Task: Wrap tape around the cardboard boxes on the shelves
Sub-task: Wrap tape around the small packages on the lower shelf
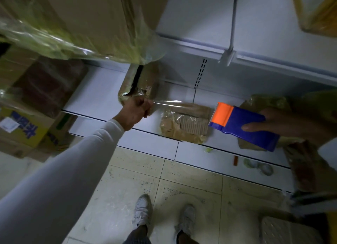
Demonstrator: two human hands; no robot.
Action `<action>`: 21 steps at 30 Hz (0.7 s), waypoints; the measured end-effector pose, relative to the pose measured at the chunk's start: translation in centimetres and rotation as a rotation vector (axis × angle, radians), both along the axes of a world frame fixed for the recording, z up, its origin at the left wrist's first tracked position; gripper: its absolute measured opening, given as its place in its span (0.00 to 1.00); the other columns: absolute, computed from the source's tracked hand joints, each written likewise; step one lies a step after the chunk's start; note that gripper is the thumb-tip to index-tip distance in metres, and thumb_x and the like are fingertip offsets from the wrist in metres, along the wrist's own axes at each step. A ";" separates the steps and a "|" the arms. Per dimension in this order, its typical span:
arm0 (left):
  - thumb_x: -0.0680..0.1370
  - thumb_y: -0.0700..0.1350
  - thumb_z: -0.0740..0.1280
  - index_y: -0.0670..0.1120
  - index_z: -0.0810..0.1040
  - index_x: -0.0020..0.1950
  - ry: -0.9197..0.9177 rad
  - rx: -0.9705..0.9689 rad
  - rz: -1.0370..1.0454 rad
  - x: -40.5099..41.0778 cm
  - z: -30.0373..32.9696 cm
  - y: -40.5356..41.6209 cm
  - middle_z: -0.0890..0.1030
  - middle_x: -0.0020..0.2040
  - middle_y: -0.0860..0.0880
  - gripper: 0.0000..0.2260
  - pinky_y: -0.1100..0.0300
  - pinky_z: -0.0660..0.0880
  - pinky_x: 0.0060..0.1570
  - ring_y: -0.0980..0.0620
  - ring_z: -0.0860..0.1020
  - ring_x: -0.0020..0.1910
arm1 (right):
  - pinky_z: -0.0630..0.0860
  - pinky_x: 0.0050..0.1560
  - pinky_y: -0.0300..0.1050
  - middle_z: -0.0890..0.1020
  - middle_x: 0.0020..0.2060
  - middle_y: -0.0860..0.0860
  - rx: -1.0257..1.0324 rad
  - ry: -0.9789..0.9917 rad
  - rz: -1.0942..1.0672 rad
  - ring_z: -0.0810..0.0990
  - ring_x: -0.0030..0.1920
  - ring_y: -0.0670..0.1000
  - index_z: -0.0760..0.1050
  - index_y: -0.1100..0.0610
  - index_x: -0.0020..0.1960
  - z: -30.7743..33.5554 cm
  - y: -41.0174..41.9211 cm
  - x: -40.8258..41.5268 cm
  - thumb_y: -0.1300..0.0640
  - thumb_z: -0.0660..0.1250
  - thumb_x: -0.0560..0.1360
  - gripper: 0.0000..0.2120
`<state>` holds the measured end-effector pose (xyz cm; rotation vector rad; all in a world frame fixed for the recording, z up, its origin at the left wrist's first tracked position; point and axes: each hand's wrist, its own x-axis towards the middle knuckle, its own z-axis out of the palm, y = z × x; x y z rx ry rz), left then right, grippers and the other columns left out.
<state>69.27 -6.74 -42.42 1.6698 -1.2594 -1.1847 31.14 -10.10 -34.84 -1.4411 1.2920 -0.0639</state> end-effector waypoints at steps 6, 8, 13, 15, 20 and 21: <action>0.82 0.39 0.59 0.37 0.76 0.50 -0.032 0.065 0.012 0.2 -1.4 -0.1 0.75 0.37 0.44 0.08 0.62 0.74 0.36 0.51 0.73 0.35 | 0.70 0.38 0.47 0.81 0.39 0.70 0.011 0.114 0.110 0.79 0.36 0.61 0.74 0.73 0.49 -0.8 -1.6 0.7 0.29 0.77 0.48 0.51; 0.81 0.39 0.60 0.38 0.76 0.51 -0.031 0.087 0.022 -0.2 -2.0 -0.2 0.75 0.39 0.43 0.07 0.59 0.74 0.37 0.49 0.73 0.36 | 0.70 0.34 0.44 0.81 0.34 0.64 0.016 0.155 0.103 0.79 0.33 0.59 0.75 0.70 0.46 -1.2 -1.9 0.7 0.31 0.76 0.50 0.46; 0.81 0.38 0.61 0.37 0.75 0.47 -0.054 0.174 0.058 -2.0 -3.1 -1.1 0.73 0.34 0.45 0.07 0.64 0.70 0.29 0.51 0.71 0.30 | 0.70 0.32 0.41 0.80 0.28 0.55 0.022 0.214 0.086 0.79 0.28 0.51 0.75 0.61 0.38 -2.1 -1.8 0.9 0.40 0.78 0.60 0.26; 0.80 0.37 0.61 0.38 0.76 0.46 -0.027 0.216 0.068 -2.2 -4.1 -1.1 0.72 0.33 0.44 0.06 0.64 0.68 0.27 0.50 0.70 0.29 | 0.73 0.32 0.43 0.81 0.28 0.56 0.043 0.186 0.046 0.80 0.28 0.53 0.75 0.61 0.38 -3.1 -1.7 0.9 0.47 0.79 0.64 0.20; 0.80 0.38 0.60 0.41 0.75 0.40 0.005 0.294 0.073 -3.7 -5.4 -1.1 0.74 0.33 0.44 0.10 0.64 0.65 0.26 0.49 0.70 0.28 | 0.76 0.31 0.42 0.82 0.28 0.55 0.079 0.175 0.002 0.82 0.28 0.52 0.77 0.61 0.42 -5.2 -1.2 1.0 0.51 0.75 0.69 0.14; 0.80 0.38 0.61 0.40 0.76 0.41 0.002 0.306 0.093 -3.9 -5.6 -1.3 0.75 0.34 0.43 0.09 0.63 0.66 0.27 0.47 0.71 0.29 | 0.75 0.33 0.42 0.82 0.29 0.55 0.079 0.177 -0.002 0.82 0.28 0.52 0.77 0.61 0.42 -5.4 -1.0 1.0 0.48 0.77 0.65 0.18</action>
